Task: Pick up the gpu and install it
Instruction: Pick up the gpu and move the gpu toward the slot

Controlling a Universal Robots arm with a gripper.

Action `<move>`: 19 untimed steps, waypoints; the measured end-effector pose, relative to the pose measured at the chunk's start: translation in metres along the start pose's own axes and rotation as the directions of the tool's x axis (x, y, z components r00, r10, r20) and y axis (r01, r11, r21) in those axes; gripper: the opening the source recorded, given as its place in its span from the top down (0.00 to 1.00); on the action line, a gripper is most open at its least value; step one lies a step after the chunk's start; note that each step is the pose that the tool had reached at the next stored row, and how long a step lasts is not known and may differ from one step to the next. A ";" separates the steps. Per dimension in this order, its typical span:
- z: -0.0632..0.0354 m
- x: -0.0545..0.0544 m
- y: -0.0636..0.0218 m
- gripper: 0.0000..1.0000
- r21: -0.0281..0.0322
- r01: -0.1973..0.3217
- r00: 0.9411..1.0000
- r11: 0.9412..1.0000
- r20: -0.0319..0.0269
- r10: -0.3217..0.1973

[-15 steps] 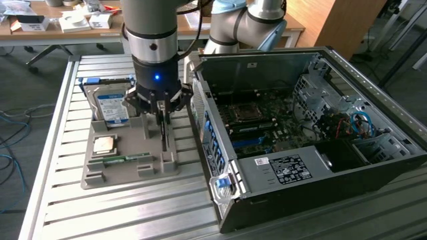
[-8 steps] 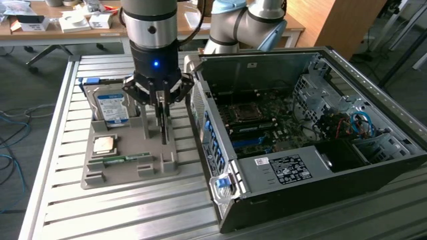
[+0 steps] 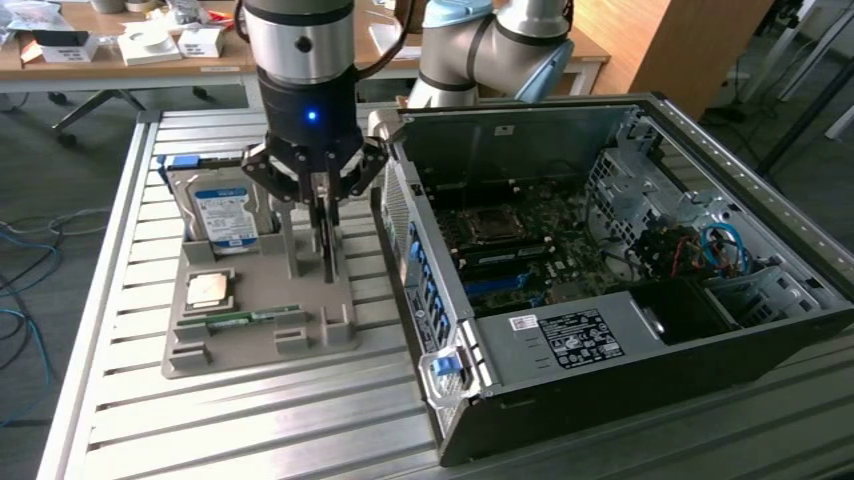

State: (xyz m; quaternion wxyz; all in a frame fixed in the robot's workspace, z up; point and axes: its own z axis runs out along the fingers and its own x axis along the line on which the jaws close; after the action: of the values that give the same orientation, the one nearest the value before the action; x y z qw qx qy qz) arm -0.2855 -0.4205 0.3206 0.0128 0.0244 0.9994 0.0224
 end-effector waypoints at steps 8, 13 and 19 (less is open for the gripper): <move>-0.0147 0.000 0.0007 0.74 -0.001 0.015 1.000 1.000 -0.001 -0.015; -0.0255 -0.001 0.0012 0.74 -0.001 0.017 1.000 1.000 -0.001 -0.017; -0.0373 -0.001 0.0017 0.74 -0.001 0.018 1.000 1.000 -0.001 -0.018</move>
State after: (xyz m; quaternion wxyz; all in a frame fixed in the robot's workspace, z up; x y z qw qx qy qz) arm -0.2855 -0.4205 0.3580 0.0126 0.0156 0.9995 0.0227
